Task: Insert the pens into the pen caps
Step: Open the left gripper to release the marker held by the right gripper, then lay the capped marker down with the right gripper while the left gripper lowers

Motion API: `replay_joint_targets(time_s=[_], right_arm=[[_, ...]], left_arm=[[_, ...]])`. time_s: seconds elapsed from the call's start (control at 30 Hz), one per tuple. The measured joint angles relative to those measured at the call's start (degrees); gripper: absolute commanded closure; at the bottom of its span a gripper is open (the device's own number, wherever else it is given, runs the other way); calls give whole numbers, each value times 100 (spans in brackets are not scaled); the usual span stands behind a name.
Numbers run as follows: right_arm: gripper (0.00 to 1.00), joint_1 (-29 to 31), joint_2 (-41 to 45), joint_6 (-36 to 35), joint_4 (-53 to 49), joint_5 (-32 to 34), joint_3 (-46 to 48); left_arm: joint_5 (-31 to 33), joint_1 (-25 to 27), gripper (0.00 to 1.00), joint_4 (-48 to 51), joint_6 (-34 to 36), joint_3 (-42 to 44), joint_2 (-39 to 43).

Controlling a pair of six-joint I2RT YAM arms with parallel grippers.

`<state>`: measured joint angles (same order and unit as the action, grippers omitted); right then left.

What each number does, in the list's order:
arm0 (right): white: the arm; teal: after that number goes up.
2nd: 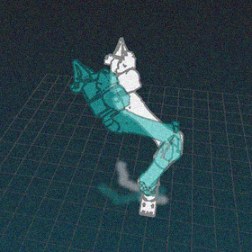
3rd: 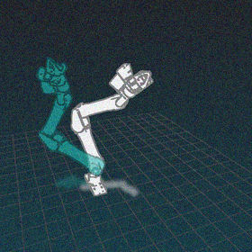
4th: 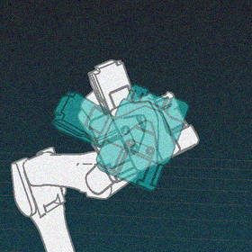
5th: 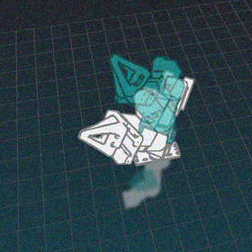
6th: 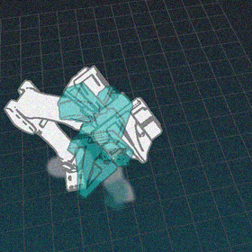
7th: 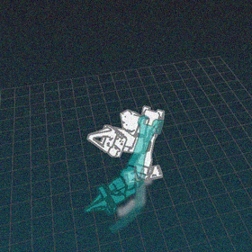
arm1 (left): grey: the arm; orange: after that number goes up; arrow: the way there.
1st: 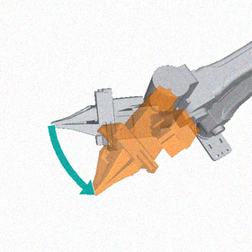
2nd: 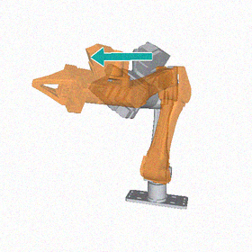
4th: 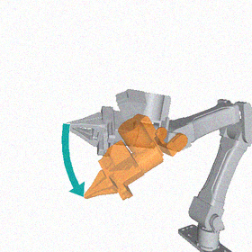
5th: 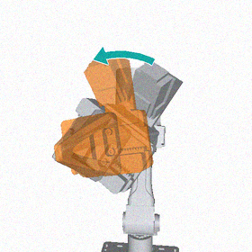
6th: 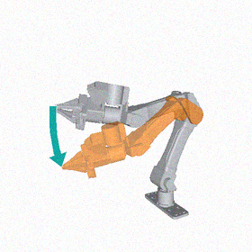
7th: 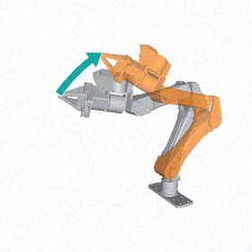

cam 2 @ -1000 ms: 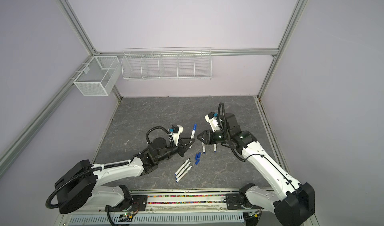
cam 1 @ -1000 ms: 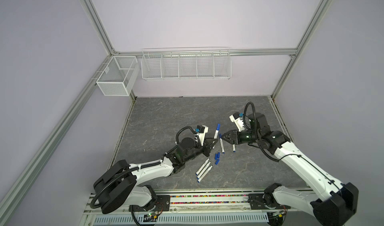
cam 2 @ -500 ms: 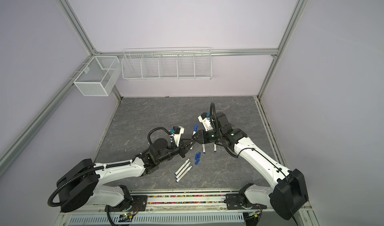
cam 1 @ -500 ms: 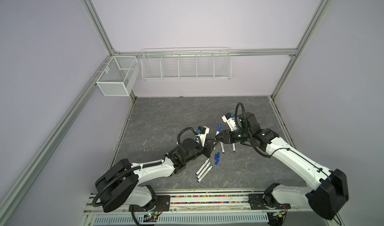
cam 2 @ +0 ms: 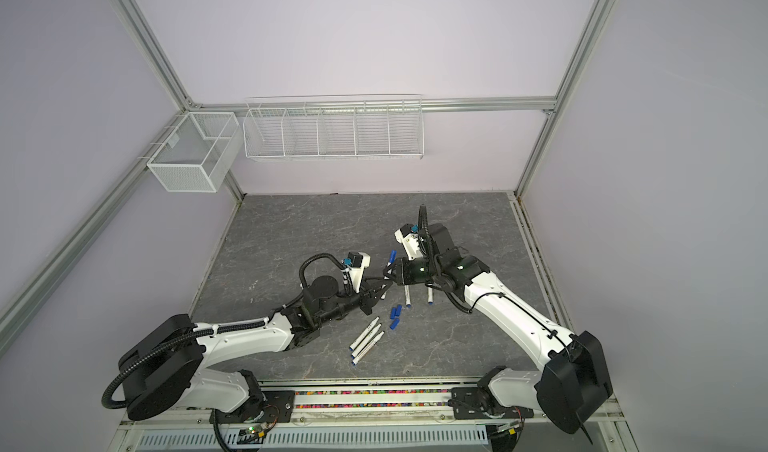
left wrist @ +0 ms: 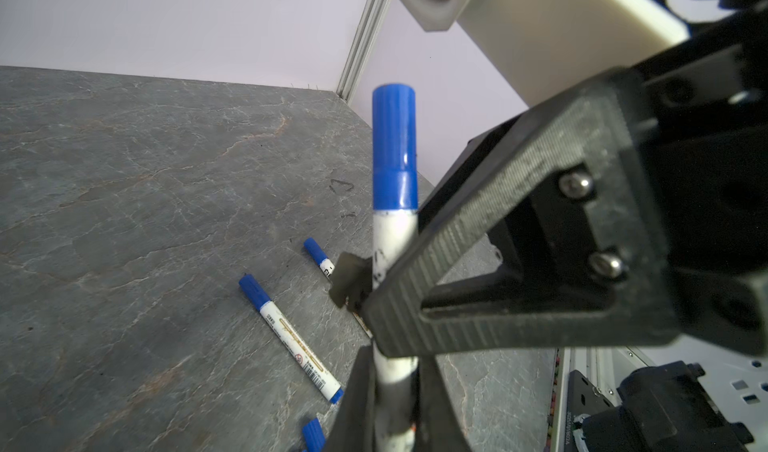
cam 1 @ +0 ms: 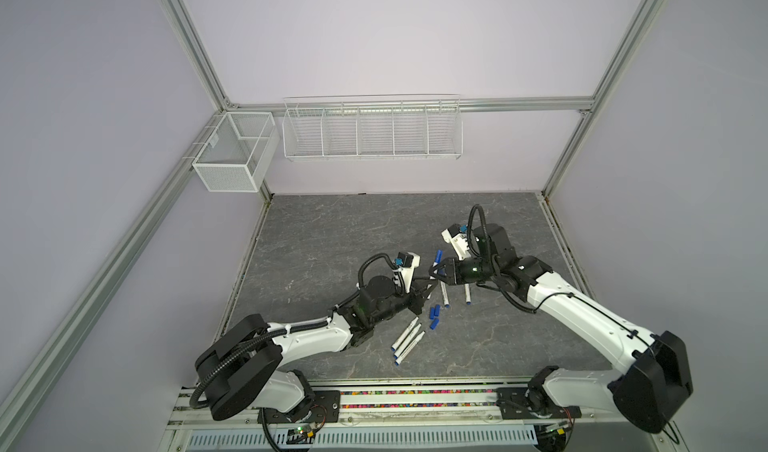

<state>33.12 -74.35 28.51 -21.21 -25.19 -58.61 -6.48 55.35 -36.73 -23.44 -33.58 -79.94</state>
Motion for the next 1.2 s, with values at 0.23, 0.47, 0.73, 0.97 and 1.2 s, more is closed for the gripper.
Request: replay_joint_targets(time_s=[0.23, 0.47, 0.73, 0.97, 1.2], right_arm=[[88, -238, -249, -37, -391, 468, -61], [87, -592, -848, -358, -1215, 1139, -205], [86, -603, -1823, -804, -1794, 1801, -678], [84, -605, -2671, -960, -1808, 2090, -1012], [75, -605, -3136, -964, -1764, 2127, -1311]], left_arm=[[-208, 31, 29, 940, 105, -326, 146], [527, 28, 16, 2350, 50, -284, 734], [1307, 28, 14, 4352, -138, -286, 844], [1421, 131, 12, 5202, -201, -289, 839], [1394, 258, 12, 5569, -199, -339, 754]])
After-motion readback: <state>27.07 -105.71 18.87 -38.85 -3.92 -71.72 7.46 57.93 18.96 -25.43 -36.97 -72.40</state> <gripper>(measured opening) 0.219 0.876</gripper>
